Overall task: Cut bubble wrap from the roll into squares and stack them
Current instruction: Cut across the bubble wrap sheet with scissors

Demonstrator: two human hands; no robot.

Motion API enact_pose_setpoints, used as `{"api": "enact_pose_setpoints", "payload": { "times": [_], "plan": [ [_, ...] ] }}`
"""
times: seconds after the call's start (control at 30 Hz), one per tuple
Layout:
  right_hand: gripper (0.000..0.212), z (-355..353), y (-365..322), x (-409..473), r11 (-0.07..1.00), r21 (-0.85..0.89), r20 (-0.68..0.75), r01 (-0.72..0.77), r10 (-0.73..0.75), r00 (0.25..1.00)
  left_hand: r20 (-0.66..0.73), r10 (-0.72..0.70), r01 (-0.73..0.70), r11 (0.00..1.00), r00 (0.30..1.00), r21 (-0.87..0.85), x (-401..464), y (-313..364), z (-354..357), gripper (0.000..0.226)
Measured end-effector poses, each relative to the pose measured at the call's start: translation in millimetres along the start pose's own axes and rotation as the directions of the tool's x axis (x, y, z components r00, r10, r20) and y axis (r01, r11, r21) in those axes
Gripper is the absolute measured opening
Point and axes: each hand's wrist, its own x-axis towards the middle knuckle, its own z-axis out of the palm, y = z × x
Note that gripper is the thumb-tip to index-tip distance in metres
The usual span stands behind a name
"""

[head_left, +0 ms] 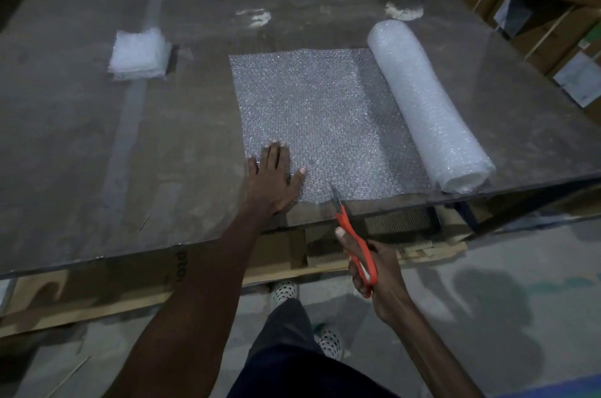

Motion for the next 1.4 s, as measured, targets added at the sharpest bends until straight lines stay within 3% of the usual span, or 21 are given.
{"api": "enact_pose_setpoints", "payload": {
  "times": [0.3, 0.53, 0.93, 1.4],
  "plan": [
    [0.046, 3, -9, 7, 0.999, -0.034, 0.011, 0.024, -0.024, 1.000, 0.006, 0.010, -0.010, 1.000, 1.000, 0.002, 1, -1, 1, 0.079],
    [0.038, -1, -5, 6, 0.998, -0.053, 0.014, 0.024, -0.023, 1.000, 0.017, 0.001, -0.001, 1.000, 1.000, -0.002, -1, 0, -2, 0.086],
    [0.050, 5, -13, 11, 0.998, -0.059, -0.012, 0.023, -0.023, 1.000, -0.003, 0.009, -0.009, 1.000, 1.000, 0.007, 0, -2, 2, 0.084],
    [0.047, 9, -21, 18, 0.994, -0.100, 0.003, 0.038, -0.038, 0.999, -0.008, 0.009, -0.009, 1.000, 1.000, 0.011, 0, -3, 3, 0.083]
  ]
}}
